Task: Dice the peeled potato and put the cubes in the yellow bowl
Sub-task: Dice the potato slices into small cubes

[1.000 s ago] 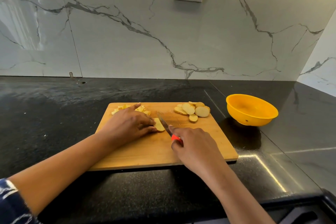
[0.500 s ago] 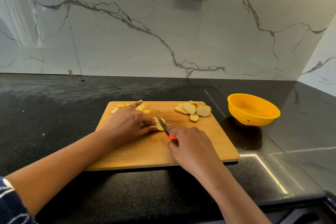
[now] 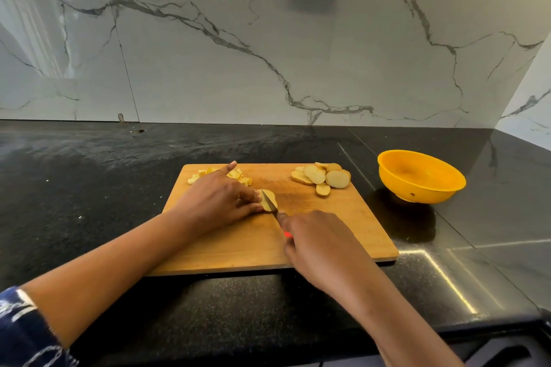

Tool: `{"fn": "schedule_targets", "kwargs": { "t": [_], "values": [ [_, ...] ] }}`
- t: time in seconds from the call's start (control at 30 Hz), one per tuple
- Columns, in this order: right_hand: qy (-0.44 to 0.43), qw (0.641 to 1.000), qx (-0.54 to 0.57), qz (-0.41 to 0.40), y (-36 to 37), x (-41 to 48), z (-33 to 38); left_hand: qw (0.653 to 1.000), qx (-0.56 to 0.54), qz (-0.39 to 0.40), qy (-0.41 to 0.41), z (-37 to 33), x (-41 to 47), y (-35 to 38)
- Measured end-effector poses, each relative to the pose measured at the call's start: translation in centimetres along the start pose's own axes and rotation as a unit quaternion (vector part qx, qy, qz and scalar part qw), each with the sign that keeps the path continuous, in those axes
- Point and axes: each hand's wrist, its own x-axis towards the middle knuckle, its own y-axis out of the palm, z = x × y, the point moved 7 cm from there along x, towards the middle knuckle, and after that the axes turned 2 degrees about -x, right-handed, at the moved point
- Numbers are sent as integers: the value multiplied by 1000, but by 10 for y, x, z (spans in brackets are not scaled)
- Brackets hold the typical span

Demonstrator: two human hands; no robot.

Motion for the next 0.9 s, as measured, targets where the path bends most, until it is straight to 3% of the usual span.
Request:
{"fn": "schedule_targets", "kwargs": {
  "t": [0.17, 0.37, 0.53, 0.9],
  "values": [
    [-16, 1000, 7, 12, -13, -47, 2, 1000, 5, -1, 4, -1, -4, -1],
    [19, 994, 65, -89, -25, -28, -6, 995, 41, -65, 55, -8, -9, -11],
    [49, 992, 95, -73, -6, -2, -7, 993, 49, -73, 76, -13, -9, -11],
    [24, 996, 67, -45, -6, 7, 3, 993, 52, -73, 82, -10, -7, -10]
  ]
}}
